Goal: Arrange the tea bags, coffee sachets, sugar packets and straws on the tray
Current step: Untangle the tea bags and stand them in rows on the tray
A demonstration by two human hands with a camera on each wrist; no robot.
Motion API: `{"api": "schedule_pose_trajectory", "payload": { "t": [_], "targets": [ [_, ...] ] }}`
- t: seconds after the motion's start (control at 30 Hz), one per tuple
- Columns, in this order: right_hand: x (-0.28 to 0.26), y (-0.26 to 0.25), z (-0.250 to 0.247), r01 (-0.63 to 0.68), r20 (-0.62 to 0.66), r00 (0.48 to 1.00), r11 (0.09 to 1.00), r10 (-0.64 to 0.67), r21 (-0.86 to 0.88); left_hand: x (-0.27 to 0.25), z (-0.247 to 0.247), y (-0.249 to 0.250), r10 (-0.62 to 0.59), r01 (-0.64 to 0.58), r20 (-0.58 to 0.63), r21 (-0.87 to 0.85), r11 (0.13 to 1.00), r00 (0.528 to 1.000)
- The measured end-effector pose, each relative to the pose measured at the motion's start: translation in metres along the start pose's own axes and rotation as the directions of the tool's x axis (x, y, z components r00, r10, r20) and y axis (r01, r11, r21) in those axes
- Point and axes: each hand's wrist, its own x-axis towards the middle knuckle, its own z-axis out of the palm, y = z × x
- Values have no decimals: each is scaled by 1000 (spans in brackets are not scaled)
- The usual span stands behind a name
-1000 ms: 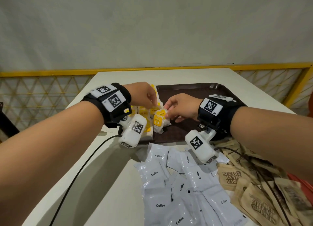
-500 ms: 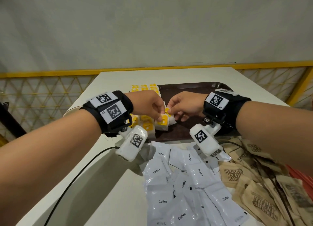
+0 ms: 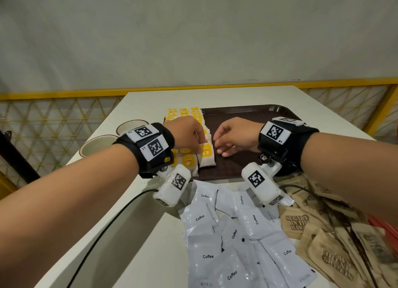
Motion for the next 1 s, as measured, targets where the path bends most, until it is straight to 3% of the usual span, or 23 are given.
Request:
{"api": "schedule_pose_trajectory", "payload": {
  "t": [0.13, 0.33, 0.5, 0.7, 0.87, 1.0],
  "targets": [
    [-11, 2, -5, -97, 88, 991, 995, 99, -32, 3, -7, -3, -15, 13, -26, -69, 998, 1000],
    [-17, 8, 6, -11, 152, 988, 998, 20, -63, 6, -18, -15, -71, 59, -100, -113, 992, 992],
    [-15, -1, 7, -61, 159, 985, 996, 70, -62, 4, -16, -16, -76, 70, -64, -85, 994, 995],
    [-10, -2, 5, -16, -58, 998, 998, 19, 54, 11, -16, -22, -139, 134, -81, -72, 988, 987],
    [-4, -1, 13, -8, -68, 998, 999, 10, 40, 19, -12, -22, -156, 153, -98, -42, 987, 983],
    [2, -4, 10, -14, -197, 980, 997, 29, 79, 25, -11, -24, -188, 184, -113, -43, 982, 976]
  ]
}}
